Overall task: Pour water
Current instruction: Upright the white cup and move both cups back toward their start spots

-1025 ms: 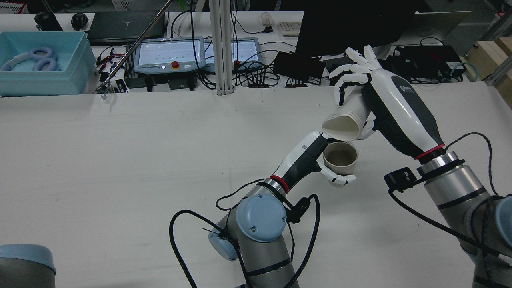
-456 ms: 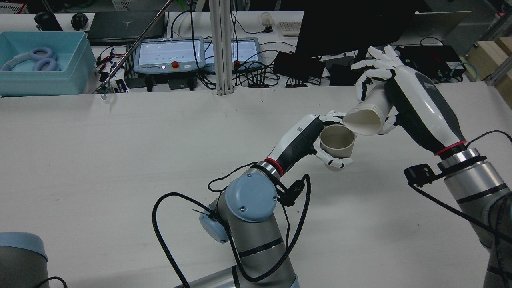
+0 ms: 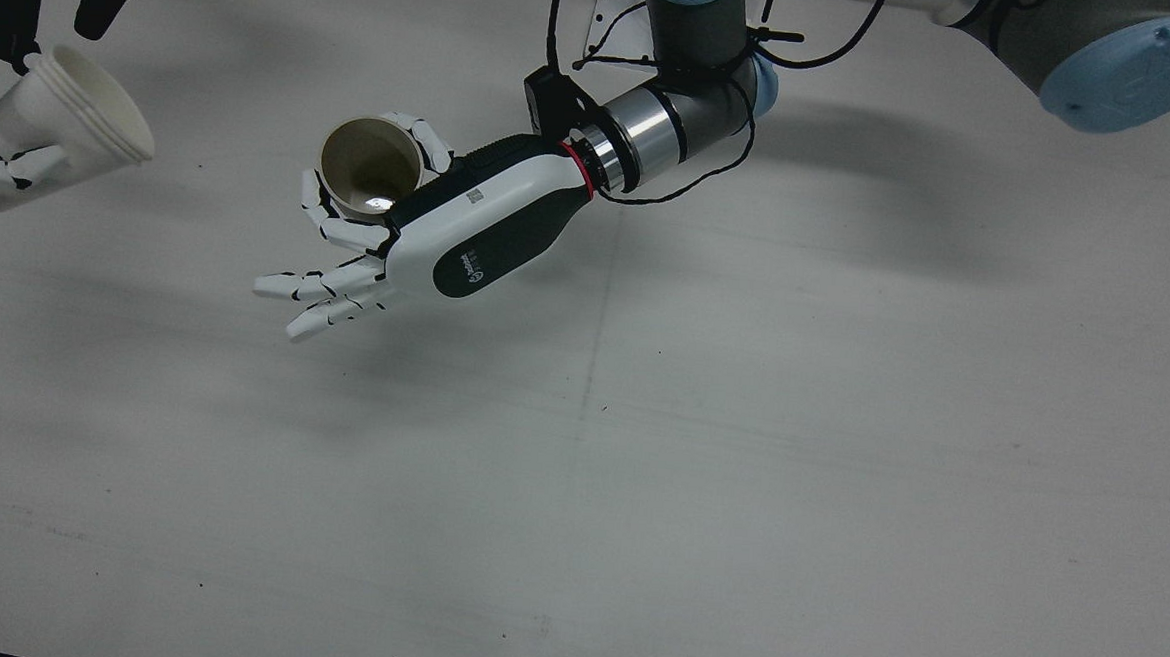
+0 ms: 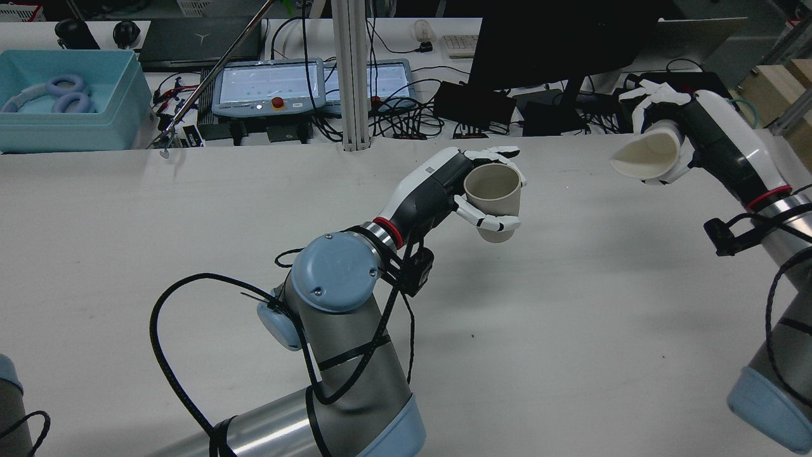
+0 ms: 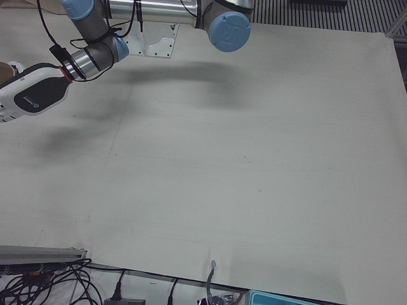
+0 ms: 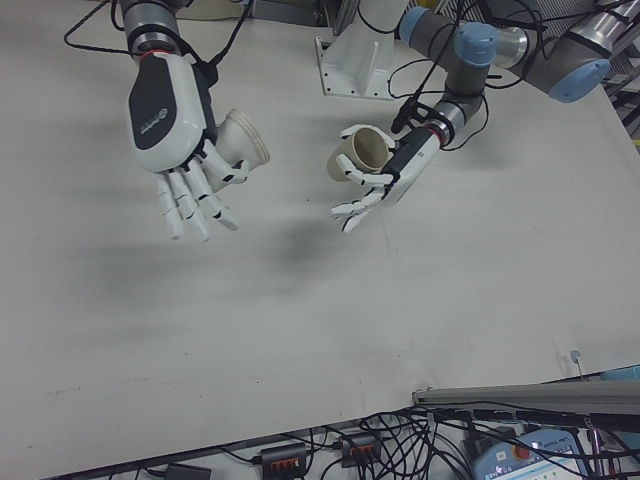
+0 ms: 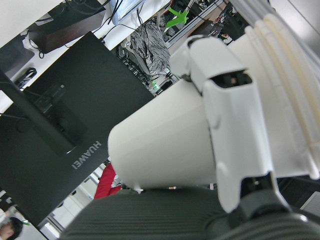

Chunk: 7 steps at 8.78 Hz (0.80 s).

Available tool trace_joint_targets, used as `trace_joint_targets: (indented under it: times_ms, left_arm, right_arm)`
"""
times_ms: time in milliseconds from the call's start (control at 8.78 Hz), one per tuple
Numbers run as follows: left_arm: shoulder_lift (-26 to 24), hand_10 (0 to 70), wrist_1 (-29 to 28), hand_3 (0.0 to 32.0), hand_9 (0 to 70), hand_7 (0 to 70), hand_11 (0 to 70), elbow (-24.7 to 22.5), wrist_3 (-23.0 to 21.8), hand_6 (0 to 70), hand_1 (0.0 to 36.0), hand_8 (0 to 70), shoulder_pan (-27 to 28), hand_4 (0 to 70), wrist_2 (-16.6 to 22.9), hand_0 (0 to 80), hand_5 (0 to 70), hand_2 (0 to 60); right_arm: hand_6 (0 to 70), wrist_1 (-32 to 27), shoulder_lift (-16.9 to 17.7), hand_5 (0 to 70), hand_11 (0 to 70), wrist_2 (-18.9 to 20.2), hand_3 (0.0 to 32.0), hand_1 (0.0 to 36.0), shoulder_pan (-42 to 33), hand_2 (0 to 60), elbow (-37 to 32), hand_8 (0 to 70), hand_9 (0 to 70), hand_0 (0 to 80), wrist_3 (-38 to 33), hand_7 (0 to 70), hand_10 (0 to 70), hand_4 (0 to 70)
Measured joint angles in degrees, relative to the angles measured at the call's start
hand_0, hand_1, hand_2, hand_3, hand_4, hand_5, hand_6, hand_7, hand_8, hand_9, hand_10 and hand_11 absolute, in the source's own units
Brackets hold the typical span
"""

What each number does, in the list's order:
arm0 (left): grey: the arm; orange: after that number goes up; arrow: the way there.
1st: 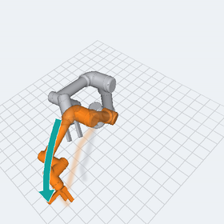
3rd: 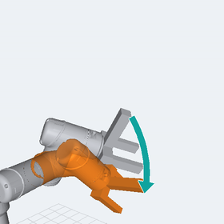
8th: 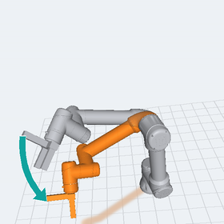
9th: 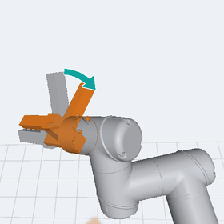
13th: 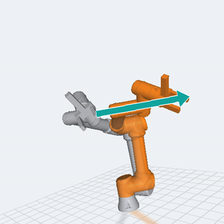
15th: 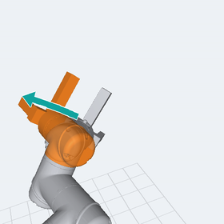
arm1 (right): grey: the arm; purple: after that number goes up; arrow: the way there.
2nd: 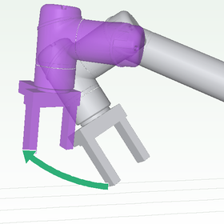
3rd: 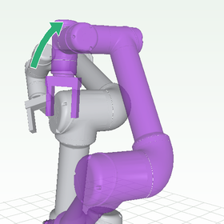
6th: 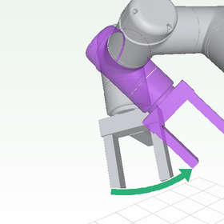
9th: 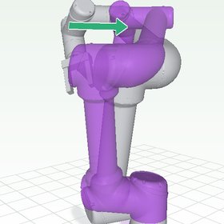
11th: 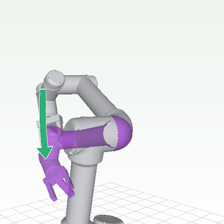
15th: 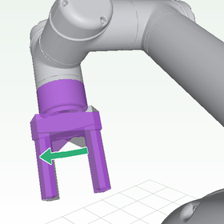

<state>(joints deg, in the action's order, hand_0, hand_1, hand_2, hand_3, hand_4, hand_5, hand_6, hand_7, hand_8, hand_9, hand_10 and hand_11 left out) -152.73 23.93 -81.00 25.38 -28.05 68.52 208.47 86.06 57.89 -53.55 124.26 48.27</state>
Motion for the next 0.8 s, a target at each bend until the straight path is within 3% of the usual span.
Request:
trace_joint_targets:
  times_ms: [228, 342, 456, 570, 797]
  left_arm:
    - [6.5, 10.1, 2.2, 0.0, 5.7, 15.8, 16.3, -7.7, -1.5, 12.7, 36.0, 4.7, -2.3, 70.0, 1.3, 60.5, 70.0, 60.0]
    - [9.9, 10.4, 2.2, 0.0, 5.5, 15.2, 16.6, -10.6, -1.8, 11.8, 36.0, 4.4, -3.8, 70.0, 1.8, 60.4, 70.0, 60.0]
    - [13.8, 10.4, 0.9, 0.0, 5.5, 14.9, 16.7, -12.8, -2.2, 11.2, 36.0, 4.2, -5.6, 70.0, 2.1, 60.7, 70.0, 60.0]
    - [18.4, 10.5, -2.1, 0.0, 5.6, 14.9, 16.8, -13.8, -2.6, 11.0, 36.0, 4.3, -7.0, 70.0, 2.2, 61.3, 70.0, 60.0]
    - [26.5, 10.9, -8.6, 0.0, 5.5, 13.9, 17.4, -14.2, -2.6, 9.8, 36.0, 4.0, -8.8, 70.0, 2.2, 60.3, 70.0, 60.0]
  right_arm:
    - [26.7, -6.9, 0.3, 66.5, 8.2, 9.6, 0.0, 27.1, -10.9, 43.0, -8.2, 13.8, 15.3, 61.0, -9.7, 24.3, 4.8, 70.0]
    - [27.6, -15.1, 0.3, 67.8, 8.1, 14.1, 0.0, 27.6, -14.6, 42.6, -15.7, 14.4, 16.0, 62.3, -14.3, 26.4, 4.7, 70.0]
    - [27.2, -25.1, 0.4, 68.7, 8.0, 17.6, 0.0, 29.2, -16.9, 47.0, -25.2, 14.5, 15.9, 62.9, -19.4, 26.1, 4.6, 70.0]
    - [27.4, -33.6, 1.3, 68.4, 10.0, 19.4, 0.0, 28.6, -18.0, 52.6, -33.5, 15.9, 17.8, 60.6, -23.0, 25.3, 6.1, 70.0]
    - [27.5, -43.5, 3.3, 68.0, 11.8, 20.5, 0.0, 28.0, -18.5, 57.2, -44.5, 17.6, 20.3, 58.2, -26.4, 24.5, 7.4, 70.0]
